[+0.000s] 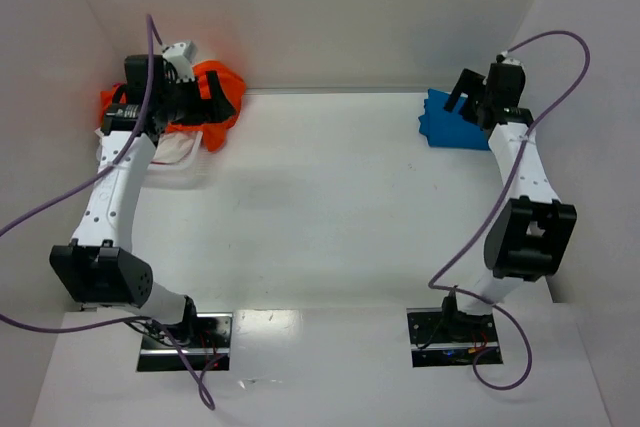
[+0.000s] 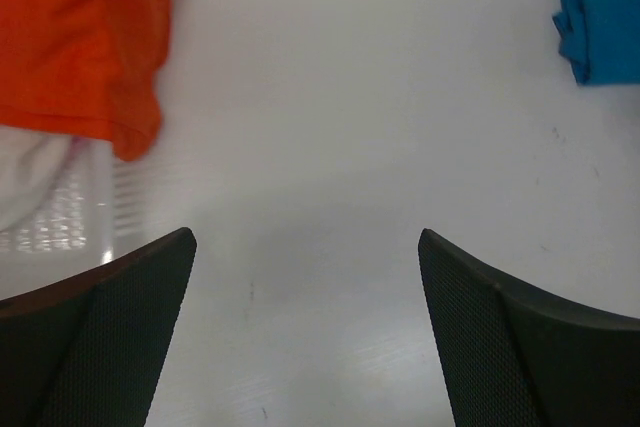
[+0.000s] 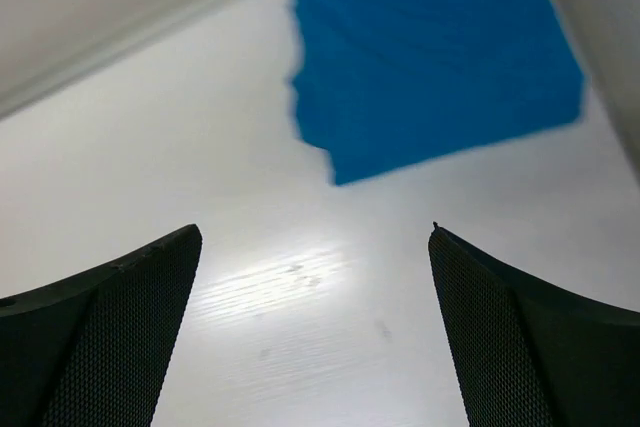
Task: Fold and stack the t-shirts
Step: Put the neatly folded tshirt into the corner of the board with the right arm
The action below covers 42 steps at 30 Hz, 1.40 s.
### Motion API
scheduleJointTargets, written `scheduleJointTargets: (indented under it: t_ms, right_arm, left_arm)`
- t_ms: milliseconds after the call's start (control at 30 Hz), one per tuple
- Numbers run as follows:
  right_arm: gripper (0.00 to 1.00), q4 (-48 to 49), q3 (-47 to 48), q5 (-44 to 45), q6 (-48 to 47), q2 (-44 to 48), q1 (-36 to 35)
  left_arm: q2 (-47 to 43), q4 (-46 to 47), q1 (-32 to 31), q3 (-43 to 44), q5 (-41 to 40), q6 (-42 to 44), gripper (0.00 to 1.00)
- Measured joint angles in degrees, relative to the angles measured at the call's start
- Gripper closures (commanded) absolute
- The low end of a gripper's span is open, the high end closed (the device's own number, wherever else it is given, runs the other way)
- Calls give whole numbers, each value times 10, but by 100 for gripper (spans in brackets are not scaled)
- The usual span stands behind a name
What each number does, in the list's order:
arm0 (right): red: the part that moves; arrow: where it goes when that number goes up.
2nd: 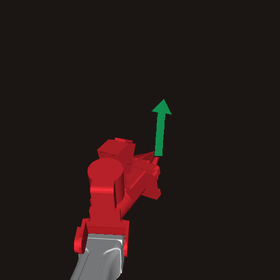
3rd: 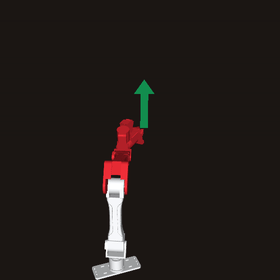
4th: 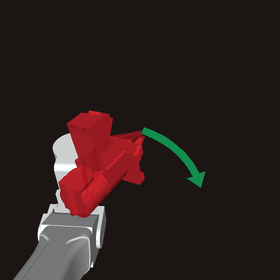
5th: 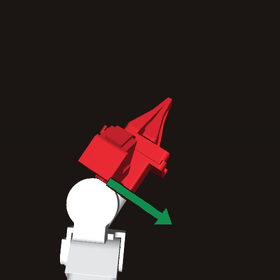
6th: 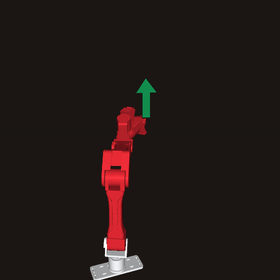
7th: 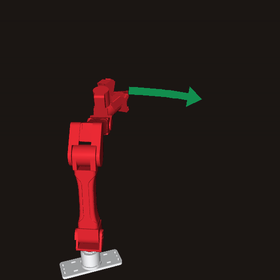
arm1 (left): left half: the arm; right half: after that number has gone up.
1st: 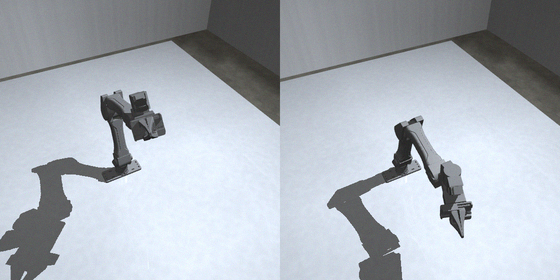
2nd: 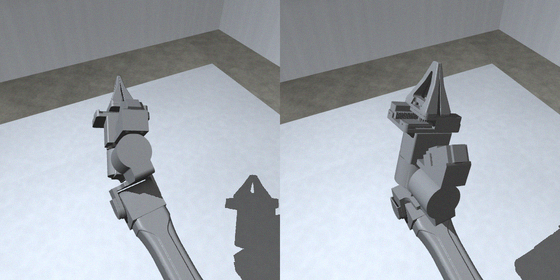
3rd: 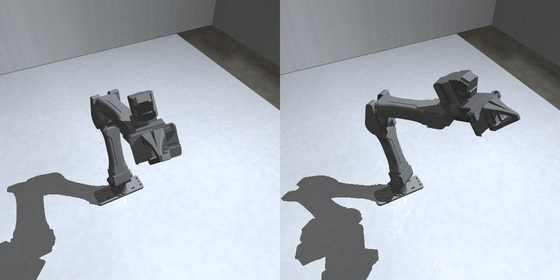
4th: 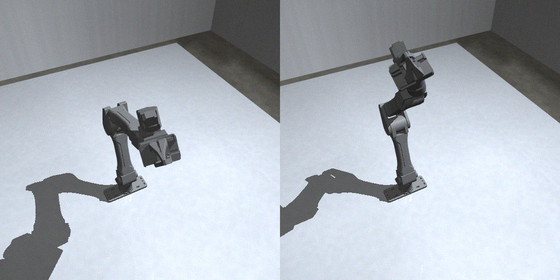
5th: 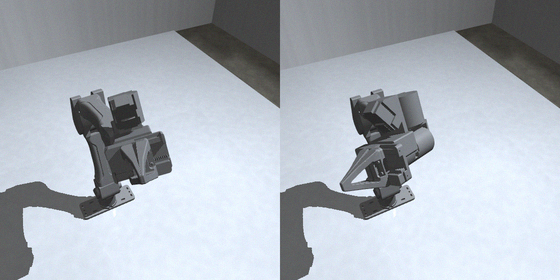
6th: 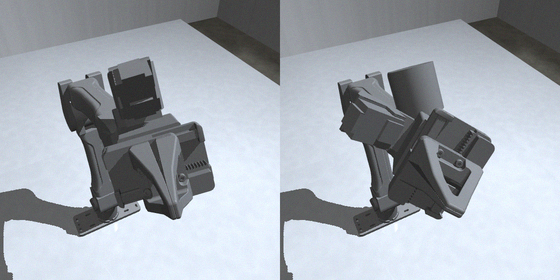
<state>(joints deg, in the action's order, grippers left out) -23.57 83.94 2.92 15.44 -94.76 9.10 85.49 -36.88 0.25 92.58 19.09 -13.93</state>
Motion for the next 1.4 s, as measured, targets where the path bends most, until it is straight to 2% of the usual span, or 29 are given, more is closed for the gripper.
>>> scheduleJointTargets:
  t_ms: [133, 267, 367, 467, 667, 900, 1033, 1167, 1400]
  right_arm:
    - [0, 40, -2, -101, 2, 61, -36]
    - [0, 50, -6, -136, 1, 64, -108]
    - [0, 47, -15, -146, 4, 61, -163]
    - [0, 52, -32, -158, 24, 63, -189]
    - [0, 26, -45, -98, 56, 64, -180]
    - [0, -26, 79, -28, 54, -2, -134]
    - [0, -41, 92, -5, 54, -28, -91]
    - [0, -68, 92, 17, 52, -36, -66]
    - [0, -70, 75, 18, 47, -31, -66]
  left_arm:
    - [-52, 8, 1, 12, -69, 6, 0]
    - [-90, 37, 1, 12, -99, 2, 0]
    - [-84, 56, 1, 15, -113, 2, 0]
    - [-49, 69, 1, 26, -121, 2, 0]
    - [24, 97, 1, 27, -123, 3, 0]
    - [66, 137, 1, 21, -41, 2, 0]
    - [67, 143, 1, -7, -11, 3, 0]
    - [66, 122, 1, -25, -30, 16, 0]
    - [41, 101, 1, -53, -90, 31, 0]
